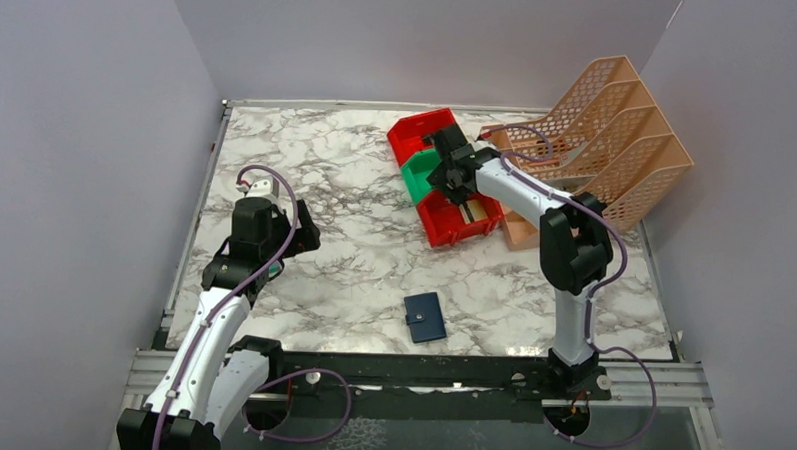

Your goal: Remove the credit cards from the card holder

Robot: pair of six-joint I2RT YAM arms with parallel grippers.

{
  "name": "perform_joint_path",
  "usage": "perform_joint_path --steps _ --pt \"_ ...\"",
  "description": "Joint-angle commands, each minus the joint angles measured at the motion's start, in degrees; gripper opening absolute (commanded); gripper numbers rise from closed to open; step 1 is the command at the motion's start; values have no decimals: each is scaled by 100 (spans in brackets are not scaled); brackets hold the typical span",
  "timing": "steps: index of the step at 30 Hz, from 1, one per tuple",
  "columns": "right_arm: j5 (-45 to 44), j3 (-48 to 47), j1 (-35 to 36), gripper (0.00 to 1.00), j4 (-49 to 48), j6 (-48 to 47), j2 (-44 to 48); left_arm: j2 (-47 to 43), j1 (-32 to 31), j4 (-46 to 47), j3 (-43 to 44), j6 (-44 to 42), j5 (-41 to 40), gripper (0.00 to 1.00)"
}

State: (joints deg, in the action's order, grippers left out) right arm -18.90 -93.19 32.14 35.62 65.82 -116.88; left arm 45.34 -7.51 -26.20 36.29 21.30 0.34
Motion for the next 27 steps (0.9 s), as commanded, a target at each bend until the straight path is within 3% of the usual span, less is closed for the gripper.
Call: perform_joint_path --steps 1,27 --pt "298 355 2 53 44 -258 171 -8 30 19 71 -82 -76 99" --pt "575 1805 883 50 -424 -2022 1136 40 31 19 62 -65 -38 99"
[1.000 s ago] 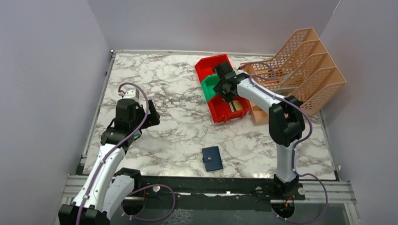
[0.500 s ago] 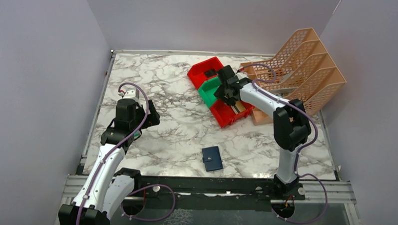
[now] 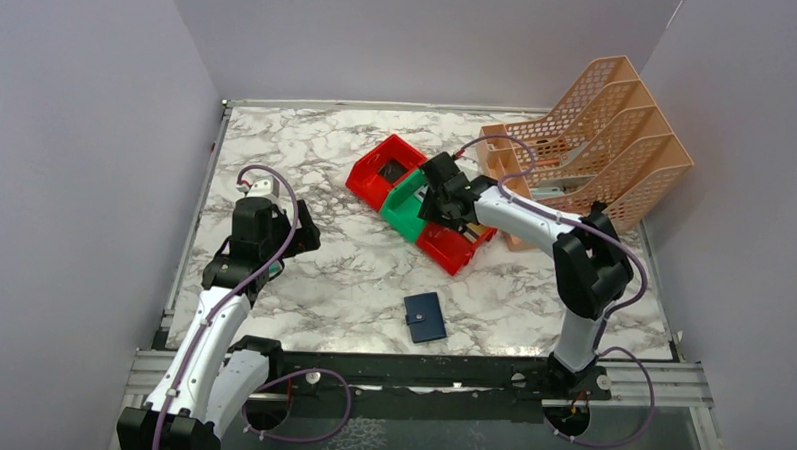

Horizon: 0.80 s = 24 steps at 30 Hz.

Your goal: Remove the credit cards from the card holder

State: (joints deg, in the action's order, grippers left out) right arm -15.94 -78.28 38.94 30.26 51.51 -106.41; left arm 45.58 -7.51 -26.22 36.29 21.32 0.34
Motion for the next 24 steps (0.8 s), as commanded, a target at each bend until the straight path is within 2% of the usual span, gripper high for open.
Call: perform_joint_path --steps 1,9,16,24 --pt "326 383 248 50 61 -695 132 13 30 21 69 -59 -34 99" --pt "993 1201 547 50 -902 -1785 710 13 30 21 71 -58 -45 99" --pt "1095 1619 658 51 -1333 -2639 1195 5 30 20 71 -58 -59 99" --pt "1089 1707 652 50 -1612 -3931 1208 1 30 20 70 -58 -60 99"
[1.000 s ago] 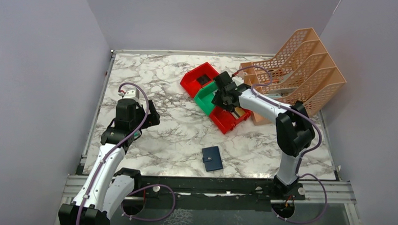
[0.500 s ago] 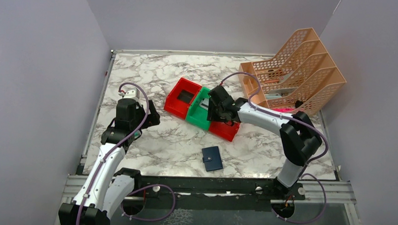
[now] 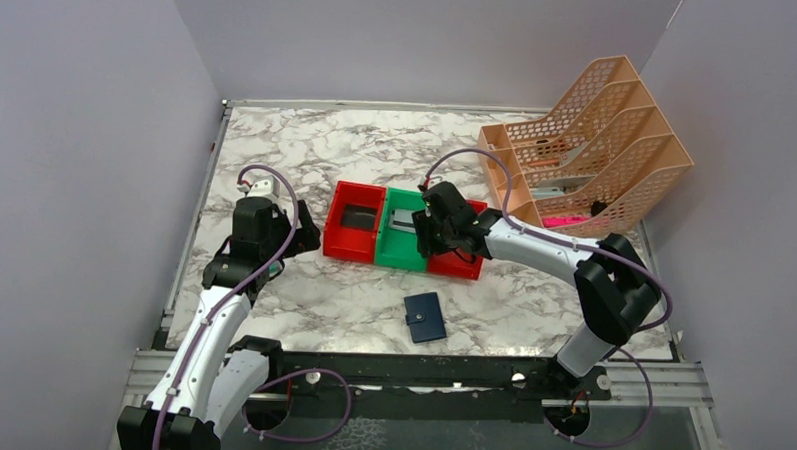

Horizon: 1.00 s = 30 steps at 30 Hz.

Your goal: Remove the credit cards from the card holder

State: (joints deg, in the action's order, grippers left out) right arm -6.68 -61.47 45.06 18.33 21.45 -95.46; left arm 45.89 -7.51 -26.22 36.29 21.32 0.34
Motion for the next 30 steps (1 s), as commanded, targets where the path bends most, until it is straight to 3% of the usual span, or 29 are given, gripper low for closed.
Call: perform_joint_path --steps 1,10,19,26,30 --pt "165 3 46 50 -458 -1056 83 -23 30 25 71 -58 -49 99" --pt "-37 -402 46 50 -648 -1602 -326 -5 32 20 71 -57 -42 99" --pt "-272 -723 39 54 -620 -1245 -769 16 30 23 71 -58 -51 99" --pt "-103 -794 38 72 -416 -1072 -356 25 31 25 71 -58 -21 99" --pt "-151 -785 40 92 -167 -913 114 -3 31 35 87 -70 26 99"
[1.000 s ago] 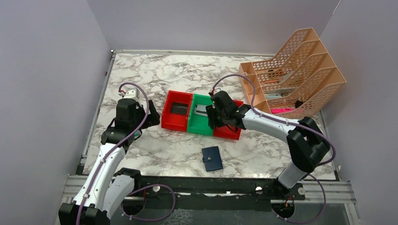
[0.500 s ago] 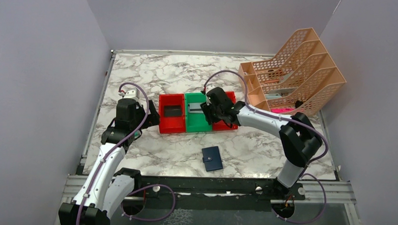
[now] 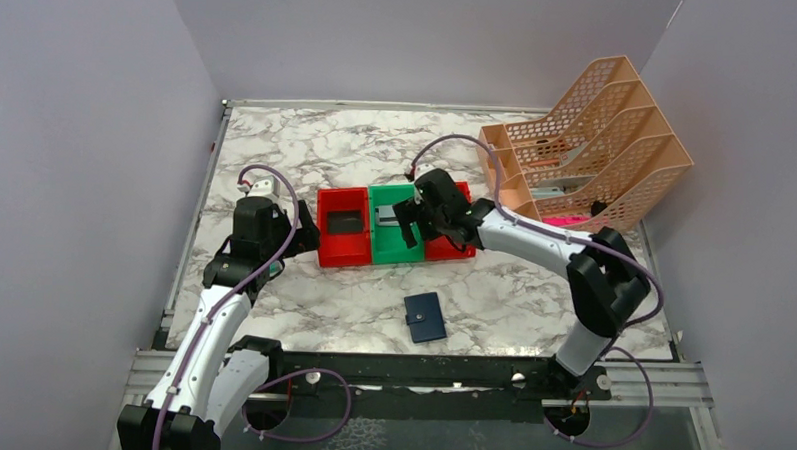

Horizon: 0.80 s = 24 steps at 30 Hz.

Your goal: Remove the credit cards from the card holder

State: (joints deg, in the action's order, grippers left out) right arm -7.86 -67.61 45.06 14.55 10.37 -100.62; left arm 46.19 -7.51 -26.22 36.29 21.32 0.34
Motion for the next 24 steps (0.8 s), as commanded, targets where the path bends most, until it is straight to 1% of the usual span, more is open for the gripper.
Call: perform_joint_path --steps 1,3,6,8,11,12,13,15,17,20,22,24 --pt "-13 -135 46 95 317 276 777 -48 30 30 93 -79 48 99" --pt "39 92 47 98 431 418 1094 -107 30 38 97 -92 64 99" --pt "152 662 47 98 516 970 1694 -260 32 52 82 -84 84 99" --pt "550 1203 44 97 415 1444 2096 -358 30 87 56 -93 149 99" --pt "1345 2209 47 91 -114 2259 2691 -430 30 161 45 -137 388 99" --pt "1691 2561 47 89 -353 2544 2919 -448 30 220 38 -162 569 99" --pt "1860 2895 47 86 -603 2775 3050 -463 30 297 24 -191 779 99" --pt "2212 3450 43 81 -1025 3146 3257 -449 30 496 -13 -258 1430 99" --pt "2271 3758 47 77 -1104 3435 3348 -352 32 603 -22 -193 1986 98" --pt "2229 3922 47 72 -944 3569 3357 -123 10 823 -134 186 2953 93" --pt "2143 4019 40 70 -869 3621 3343 -12 -174 871 -172 379 3253 88" --pt "2125 4121 44 67 -884 3696 3319 -51 -556 868 -211 471 3168 86"
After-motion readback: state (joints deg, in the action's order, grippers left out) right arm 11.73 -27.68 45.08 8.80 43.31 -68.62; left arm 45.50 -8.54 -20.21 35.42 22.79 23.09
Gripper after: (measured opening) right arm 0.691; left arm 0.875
